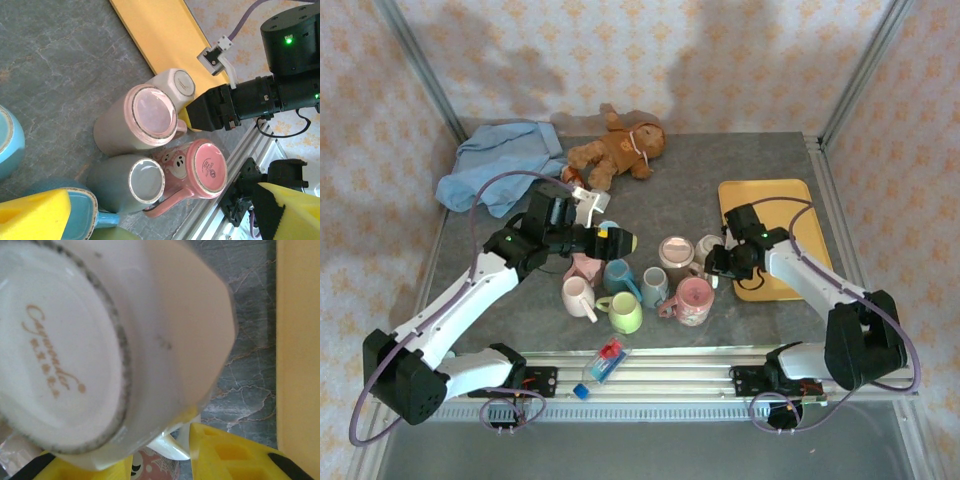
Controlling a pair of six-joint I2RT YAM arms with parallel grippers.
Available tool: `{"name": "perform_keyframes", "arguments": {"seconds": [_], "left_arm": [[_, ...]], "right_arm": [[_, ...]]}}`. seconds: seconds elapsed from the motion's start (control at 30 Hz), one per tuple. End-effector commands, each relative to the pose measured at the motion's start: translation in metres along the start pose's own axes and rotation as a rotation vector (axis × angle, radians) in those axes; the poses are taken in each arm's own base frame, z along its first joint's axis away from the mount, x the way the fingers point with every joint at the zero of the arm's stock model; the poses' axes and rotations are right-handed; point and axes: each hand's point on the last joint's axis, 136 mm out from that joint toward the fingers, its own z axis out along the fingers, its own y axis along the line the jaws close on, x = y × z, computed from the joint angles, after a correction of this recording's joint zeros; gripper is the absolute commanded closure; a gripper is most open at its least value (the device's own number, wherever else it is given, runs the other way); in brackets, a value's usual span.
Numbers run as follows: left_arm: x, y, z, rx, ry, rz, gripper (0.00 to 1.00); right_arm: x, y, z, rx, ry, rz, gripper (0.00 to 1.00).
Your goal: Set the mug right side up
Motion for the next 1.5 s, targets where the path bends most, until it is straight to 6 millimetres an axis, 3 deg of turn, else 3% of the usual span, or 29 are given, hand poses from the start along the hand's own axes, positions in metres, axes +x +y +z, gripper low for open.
{"name": "perform_keyframes", "arguments": {"seconds": [0.0, 0.33, 0.73, 1.47], "left_arm": [[-0.018, -0.011, -0.002, 0.011, -0.043, 0.021, 0.06], [-0.02, -0.008, -0.002, -0.012, -0.053, 0.032, 0.06], [-0.02, -0.005, -0.004, -0.028, -0.059, 0.028, 0.06], [-0.023, -0.001, 0.0, -0.049, -0.068, 0.023, 0.06]], "right_arm": [[-0.005, -0.008, 0.006, 0.059, -0.01, -0.034, 0.67], [-0.009, -0.025, 0.005, 0.194, -0.013, -0.086, 0.67], [-0.013, -0.019, 0.015, 0.271, -0.038, -0.147, 0.71], [-0.015, -0.025, 0.01, 0.345, -0.016, -0.21, 0.75]]}}
